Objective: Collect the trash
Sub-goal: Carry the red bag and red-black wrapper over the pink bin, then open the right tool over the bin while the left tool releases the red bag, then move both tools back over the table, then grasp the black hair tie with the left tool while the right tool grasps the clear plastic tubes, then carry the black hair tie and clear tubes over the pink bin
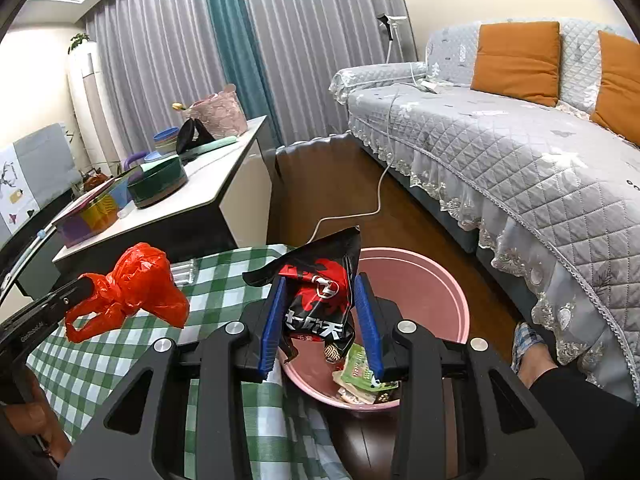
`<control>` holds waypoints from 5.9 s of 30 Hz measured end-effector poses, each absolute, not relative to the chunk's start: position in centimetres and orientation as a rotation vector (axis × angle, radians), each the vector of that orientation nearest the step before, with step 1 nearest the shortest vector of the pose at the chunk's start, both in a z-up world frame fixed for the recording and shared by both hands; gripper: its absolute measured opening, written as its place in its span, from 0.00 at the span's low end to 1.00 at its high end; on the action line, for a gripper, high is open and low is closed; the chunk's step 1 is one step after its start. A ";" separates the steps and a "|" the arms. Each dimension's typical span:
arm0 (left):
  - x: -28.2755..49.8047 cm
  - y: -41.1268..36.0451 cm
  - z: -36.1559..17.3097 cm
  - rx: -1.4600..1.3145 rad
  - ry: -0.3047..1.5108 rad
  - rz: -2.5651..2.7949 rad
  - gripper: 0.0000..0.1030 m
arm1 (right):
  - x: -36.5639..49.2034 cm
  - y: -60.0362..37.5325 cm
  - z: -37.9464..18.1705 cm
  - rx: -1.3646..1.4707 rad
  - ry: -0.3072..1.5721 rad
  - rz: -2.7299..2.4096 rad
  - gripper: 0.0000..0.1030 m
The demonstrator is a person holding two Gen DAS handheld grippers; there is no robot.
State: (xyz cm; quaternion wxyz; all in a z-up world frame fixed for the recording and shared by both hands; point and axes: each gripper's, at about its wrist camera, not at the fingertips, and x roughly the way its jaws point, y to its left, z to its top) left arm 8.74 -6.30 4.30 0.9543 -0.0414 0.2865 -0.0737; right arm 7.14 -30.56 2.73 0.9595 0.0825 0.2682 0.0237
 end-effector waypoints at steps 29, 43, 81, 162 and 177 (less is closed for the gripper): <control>12.3 -14.5 4.0 -0.001 0.617 -0.276 0.06 | 9.4 -34.3 2.1 0.129 0.527 -0.090 0.35; 15.0 -18.2 3.0 0.053 0.645 -0.323 0.06 | 10.5 -35.4 1.0 0.148 0.556 -0.116 0.35; 9.9 -1.3 3.7 -0.097 0.628 -0.035 0.52 | 8.3 -27.3 2.7 0.084 0.546 -0.003 0.57; 19.1 10.4 -5.1 -0.395 0.771 0.077 0.01 | 24.4 -7.8 -4.7 0.142 0.782 0.389 0.00; 15.6 13.3 -4.9 -0.450 0.773 0.155 0.01 | 26.6 -7.7 -6.1 0.096 0.860 0.390 0.52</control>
